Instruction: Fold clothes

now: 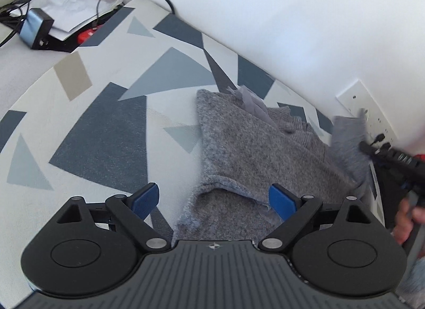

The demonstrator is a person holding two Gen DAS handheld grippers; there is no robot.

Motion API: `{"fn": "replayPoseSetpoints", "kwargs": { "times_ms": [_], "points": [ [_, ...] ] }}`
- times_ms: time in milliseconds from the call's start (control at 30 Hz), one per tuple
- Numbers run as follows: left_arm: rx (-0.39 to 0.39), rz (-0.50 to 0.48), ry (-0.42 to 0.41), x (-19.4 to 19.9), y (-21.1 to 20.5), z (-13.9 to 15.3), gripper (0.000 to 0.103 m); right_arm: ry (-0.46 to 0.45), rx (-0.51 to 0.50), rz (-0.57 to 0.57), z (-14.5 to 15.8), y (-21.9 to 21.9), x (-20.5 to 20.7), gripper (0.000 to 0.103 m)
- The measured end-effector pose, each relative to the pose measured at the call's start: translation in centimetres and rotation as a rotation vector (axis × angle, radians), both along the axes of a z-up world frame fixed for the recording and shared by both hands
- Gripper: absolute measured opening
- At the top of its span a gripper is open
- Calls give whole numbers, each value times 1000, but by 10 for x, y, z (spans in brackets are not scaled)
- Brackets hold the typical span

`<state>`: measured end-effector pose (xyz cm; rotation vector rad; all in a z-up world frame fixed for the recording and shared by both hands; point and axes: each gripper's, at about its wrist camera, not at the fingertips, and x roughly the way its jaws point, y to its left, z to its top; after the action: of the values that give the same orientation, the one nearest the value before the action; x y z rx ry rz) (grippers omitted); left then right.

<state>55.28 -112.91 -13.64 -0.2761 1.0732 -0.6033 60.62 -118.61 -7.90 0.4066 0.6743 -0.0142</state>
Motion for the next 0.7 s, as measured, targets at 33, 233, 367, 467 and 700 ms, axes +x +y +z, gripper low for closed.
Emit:
{"fn": "replayPoseSetpoints", "kwargs": {
  "times_ms": [33, 233, 367, 467, 700],
  "points": [
    [-11, 6, 6, 1, 3, 0, 92, 9, -33, 52, -6, 15, 3, 4],
    [-46, 5, 22, 10, 5, 3, 92, 87, -189, 266, -50, 82, 4, 4],
    [-109, -28, 64, 20, -14, 5, 92, 113, -234, 312, -61, 99, -9, 4],
    [-175, -51, 131, 27, -38, 0, 92, 98, -214, 309, -57, 97, -20, 4],
    [-223, -76, 287, 44, -108, -25, 92, 49, -101, 263, -42, 81, -30, 4]
  ]
}}
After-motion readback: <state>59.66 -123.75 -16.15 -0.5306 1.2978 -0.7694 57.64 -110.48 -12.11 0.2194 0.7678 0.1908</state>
